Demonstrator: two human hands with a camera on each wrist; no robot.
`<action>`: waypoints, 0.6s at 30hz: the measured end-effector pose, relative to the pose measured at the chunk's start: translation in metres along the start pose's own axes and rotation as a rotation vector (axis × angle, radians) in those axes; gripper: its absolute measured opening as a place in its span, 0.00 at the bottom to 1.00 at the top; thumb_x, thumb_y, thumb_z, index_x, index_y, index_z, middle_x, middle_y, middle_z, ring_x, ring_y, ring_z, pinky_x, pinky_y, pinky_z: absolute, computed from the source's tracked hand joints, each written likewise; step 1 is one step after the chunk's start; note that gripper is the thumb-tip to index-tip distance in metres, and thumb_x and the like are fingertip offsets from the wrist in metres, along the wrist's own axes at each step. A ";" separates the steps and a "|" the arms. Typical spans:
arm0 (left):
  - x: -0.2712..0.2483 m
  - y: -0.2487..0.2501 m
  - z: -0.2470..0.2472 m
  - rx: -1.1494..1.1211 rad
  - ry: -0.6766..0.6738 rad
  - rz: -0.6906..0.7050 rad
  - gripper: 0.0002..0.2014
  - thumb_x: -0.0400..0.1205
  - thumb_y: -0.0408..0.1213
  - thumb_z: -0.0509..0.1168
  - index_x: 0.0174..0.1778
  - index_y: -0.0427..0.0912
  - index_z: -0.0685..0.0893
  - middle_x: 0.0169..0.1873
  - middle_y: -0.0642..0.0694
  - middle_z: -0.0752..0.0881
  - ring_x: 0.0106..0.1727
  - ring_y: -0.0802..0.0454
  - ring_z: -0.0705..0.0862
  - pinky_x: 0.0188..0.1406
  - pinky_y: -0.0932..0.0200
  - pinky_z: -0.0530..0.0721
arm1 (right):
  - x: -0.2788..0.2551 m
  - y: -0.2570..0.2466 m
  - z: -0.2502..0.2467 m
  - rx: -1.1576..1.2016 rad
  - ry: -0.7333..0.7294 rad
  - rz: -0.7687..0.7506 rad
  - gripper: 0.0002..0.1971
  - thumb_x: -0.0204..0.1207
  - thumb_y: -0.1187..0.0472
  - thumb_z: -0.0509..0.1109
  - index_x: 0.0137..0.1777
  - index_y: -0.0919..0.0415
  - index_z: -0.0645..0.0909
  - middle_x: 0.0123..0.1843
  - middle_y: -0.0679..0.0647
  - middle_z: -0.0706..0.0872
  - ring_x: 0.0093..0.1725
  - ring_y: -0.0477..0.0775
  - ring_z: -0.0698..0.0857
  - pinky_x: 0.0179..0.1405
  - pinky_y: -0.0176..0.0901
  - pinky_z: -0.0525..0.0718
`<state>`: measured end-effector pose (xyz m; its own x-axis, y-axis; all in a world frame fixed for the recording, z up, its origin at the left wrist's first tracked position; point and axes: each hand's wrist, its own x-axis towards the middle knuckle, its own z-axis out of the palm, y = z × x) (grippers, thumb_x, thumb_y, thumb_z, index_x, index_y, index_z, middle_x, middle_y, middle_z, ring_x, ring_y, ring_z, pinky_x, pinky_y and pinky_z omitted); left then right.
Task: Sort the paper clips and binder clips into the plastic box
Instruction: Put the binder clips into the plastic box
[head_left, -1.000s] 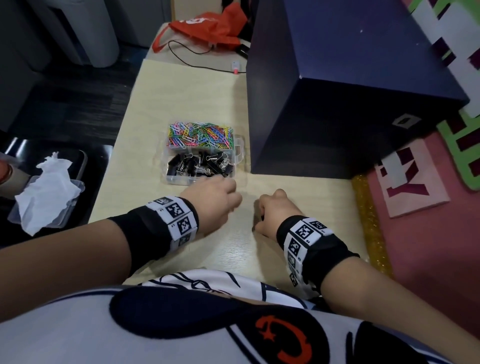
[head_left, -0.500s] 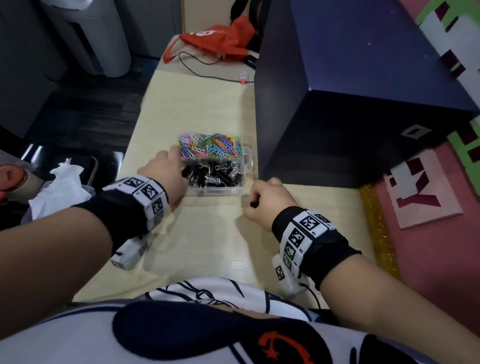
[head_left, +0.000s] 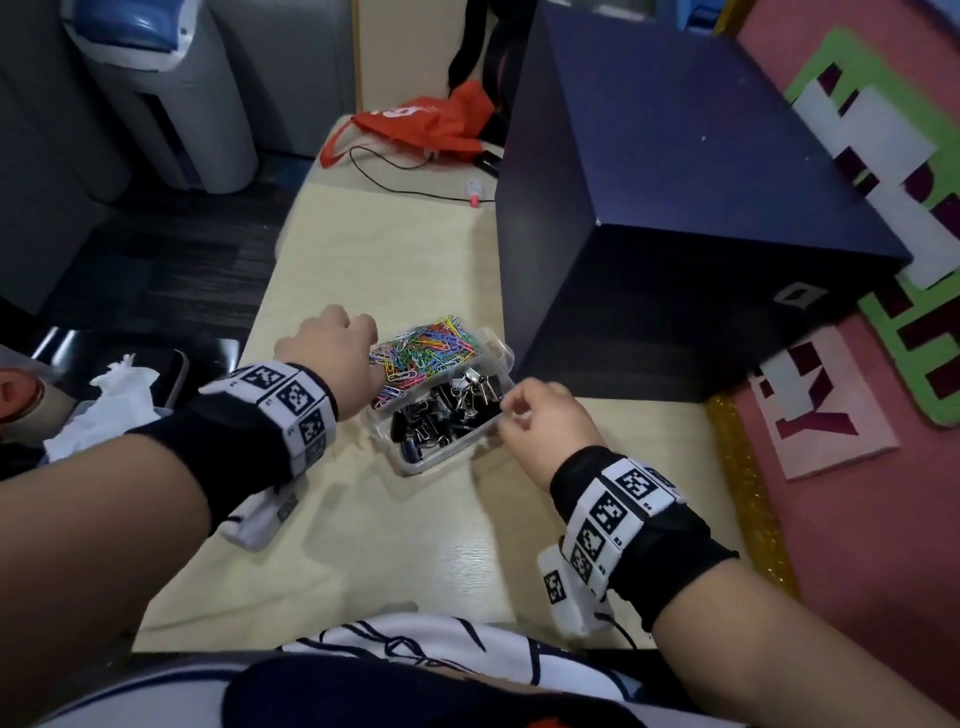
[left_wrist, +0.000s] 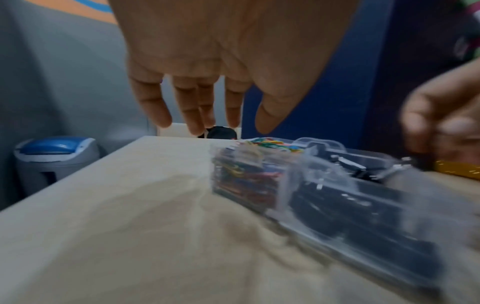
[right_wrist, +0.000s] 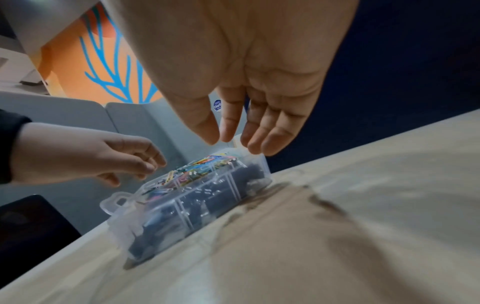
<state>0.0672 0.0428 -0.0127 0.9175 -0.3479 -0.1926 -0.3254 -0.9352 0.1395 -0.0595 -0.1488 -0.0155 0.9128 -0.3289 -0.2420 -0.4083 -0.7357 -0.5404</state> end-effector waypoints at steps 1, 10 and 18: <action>0.005 0.001 0.000 0.012 -0.007 0.008 0.20 0.82 0.49 0.60 0.69 0.49 0.72 0.66 0.44 0.75 0.64 0.40 0.77 0.58 0.43 0.76 | -0.003 0.005 0.001 -0.017 -0.008 0.016 0.05 0.76 0.59 0.66 0.51 0.52 0.79 0.56 0.53 0.78 0.49 0.54 0.83 0.55 0.38 0.78; 0.006 0.016 0.001 0.169 -0.183 0.089 0.17 0.87 0.45 0.50 0.61 0.39 0.78 0.55 0.37 0.85 0.54 0.39 0.83 0.50 0.50 0.77 | -0.019 0.029 0.010 0.009 -0.084 0.057 0.16 0.79 0.53 0.65 0.66 0.45 0.74 0.56 0.54 0.82 0.50 0.54 0.83 0.52 0.39 0.77; -0.017 0.042 0.022 0.347 -0.426 0.173 0.18 0.85 0.39 0.54 0.38 0.39 0.87 0.31 0.46 0.86 0.33 0.47 0.81 0.41 0.55 0.81 | -0.041 0.043 0.010 -0.195 -0.349 0.017 0.26 0.83 0.44 0.60 0.79 0.45 0.63 0.64 0.58 0.84 0.63 0.60 0.82 0.59 0.44 0.78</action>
<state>0.0326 0.0077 -0.0247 0.6947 -0.4262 -0.5794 -0.5844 -0.8041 -0.1093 -0.1147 -0.1613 -0.0370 0.8370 -0.1457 -0.5274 -0.3851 -0.8417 -0.3786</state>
